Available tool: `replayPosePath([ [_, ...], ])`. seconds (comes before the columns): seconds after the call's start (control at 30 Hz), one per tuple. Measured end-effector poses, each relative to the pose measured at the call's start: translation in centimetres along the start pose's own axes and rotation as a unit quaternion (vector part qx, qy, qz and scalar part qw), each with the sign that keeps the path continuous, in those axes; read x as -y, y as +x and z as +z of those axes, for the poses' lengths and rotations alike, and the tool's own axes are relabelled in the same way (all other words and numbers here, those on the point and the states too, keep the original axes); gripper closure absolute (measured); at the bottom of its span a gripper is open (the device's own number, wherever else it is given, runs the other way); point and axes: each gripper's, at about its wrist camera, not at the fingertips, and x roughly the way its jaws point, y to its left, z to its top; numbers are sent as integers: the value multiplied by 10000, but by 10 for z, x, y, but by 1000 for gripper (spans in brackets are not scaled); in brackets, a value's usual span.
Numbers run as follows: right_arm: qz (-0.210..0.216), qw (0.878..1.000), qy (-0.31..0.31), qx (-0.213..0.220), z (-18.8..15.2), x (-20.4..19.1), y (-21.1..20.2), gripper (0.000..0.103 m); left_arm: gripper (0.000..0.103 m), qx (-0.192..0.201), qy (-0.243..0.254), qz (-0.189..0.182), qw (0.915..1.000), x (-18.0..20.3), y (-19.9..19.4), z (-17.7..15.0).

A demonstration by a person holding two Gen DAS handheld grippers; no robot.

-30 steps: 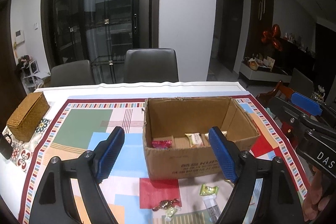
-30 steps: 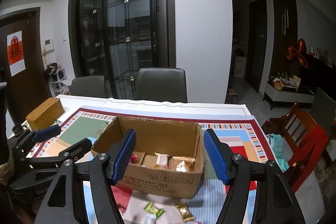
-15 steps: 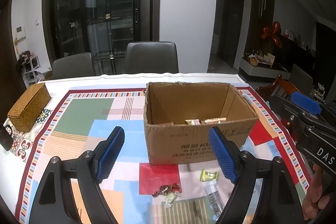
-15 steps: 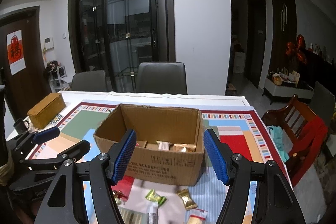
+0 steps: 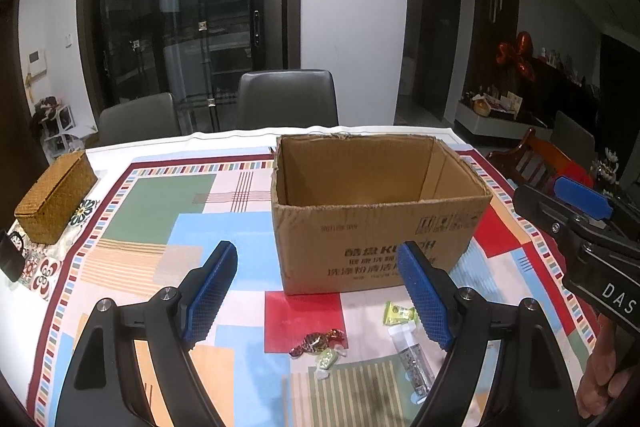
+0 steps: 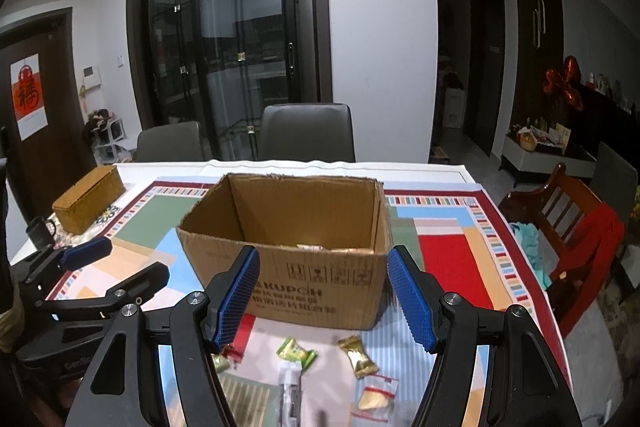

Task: Organize snacks
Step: 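Withdraw both open tools from the box back toward the remaining snacks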

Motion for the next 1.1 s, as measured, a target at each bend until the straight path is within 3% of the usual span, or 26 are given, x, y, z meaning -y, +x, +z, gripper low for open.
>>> replayPosePath([
  [1.1,-47,9984,55,-564,-56,-18,15,35,21,-427,-84,8,9991,-9,24,-62],
])
